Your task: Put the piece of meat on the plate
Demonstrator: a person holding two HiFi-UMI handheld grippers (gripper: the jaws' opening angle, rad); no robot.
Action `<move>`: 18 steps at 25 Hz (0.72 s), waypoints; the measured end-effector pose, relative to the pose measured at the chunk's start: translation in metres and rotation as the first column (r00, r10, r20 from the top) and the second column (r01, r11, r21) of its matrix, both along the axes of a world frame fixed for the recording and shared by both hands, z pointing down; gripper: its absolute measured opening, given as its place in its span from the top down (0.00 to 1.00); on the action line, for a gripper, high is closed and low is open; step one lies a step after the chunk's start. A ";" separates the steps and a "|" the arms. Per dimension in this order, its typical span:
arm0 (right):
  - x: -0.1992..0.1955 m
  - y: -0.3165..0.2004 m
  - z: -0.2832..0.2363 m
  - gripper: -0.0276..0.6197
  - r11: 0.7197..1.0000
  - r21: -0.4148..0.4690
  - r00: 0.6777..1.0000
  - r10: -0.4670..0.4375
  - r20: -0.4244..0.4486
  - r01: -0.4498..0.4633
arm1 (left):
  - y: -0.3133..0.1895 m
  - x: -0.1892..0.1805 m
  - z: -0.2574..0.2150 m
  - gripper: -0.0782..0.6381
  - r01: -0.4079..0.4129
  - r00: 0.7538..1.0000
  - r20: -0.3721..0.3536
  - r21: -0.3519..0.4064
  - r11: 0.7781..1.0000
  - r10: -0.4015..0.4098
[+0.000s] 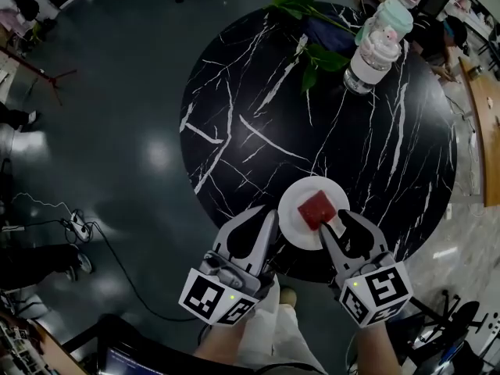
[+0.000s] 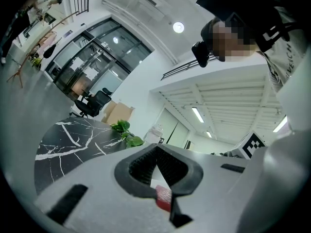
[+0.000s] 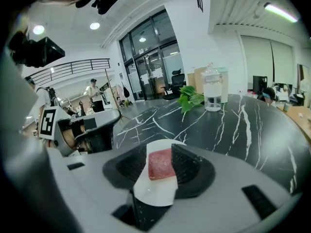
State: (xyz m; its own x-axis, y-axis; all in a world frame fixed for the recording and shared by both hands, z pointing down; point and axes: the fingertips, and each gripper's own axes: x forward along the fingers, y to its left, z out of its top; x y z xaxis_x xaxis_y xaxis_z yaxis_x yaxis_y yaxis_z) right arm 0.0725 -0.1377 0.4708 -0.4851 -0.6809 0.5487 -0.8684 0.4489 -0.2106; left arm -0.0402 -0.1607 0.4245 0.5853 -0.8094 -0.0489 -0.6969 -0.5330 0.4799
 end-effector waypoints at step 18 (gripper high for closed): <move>-0.008 0.017 -0.072 0.94 0.981 0.188 0.998 -0.043 -0.036 0.049 | 0.021 0.008 -0.040 0.88 -0.009 1.000 -0.013 0.014 1.000 0.009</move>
